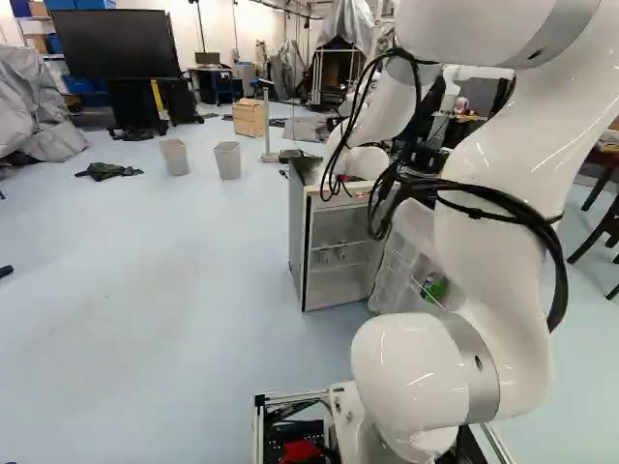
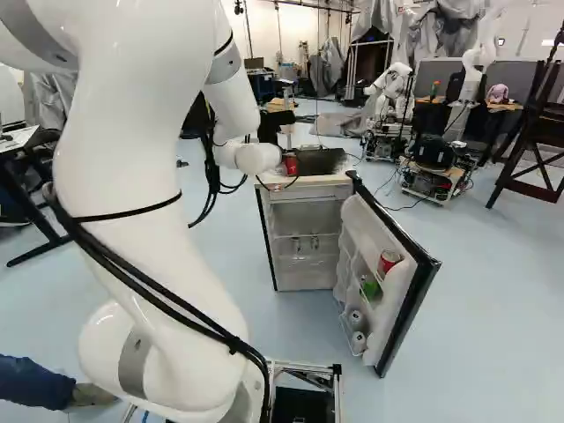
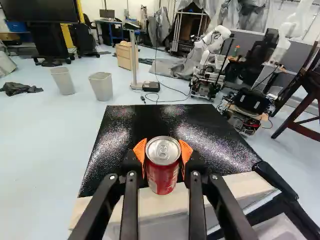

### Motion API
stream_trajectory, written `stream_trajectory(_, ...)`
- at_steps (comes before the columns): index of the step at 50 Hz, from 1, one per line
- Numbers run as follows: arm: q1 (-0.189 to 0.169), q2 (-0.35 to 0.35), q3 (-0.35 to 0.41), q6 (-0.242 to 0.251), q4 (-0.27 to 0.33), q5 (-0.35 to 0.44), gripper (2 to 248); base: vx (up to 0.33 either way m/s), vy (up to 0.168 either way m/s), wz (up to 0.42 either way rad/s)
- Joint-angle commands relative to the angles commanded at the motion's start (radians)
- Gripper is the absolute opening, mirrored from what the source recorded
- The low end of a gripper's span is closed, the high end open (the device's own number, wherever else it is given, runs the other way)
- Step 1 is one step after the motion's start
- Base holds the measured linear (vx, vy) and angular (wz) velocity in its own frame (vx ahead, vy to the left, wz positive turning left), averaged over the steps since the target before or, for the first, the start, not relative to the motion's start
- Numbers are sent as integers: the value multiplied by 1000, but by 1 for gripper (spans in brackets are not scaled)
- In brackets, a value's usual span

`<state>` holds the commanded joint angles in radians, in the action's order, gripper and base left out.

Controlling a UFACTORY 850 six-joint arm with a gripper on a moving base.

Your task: Grab a drink from the fridge

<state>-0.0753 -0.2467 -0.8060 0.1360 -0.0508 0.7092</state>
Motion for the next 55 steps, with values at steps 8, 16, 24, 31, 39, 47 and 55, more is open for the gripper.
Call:
stream_trajectory(8,0,-7,-1,0,0,0,93,0,0,0)
stream_trajectory(16,0,-8,-1,0,0,0,93,0,0,0)
stream_trajectory(24,0,-11,-1,0,0,0,93,0,0,0)
stream_trajectory(31,0,-12,-1,0,0,0,93,0,0,0)
stream_trajectory(39,0,-12,-1,0,0,0,93,0,0,0)
stream_trajectory(47,0,-17,-1,0,0,0,93,0,0,0)
stream_trajectory(55,0,-18,-1,0,0,0,93,0,0,0)
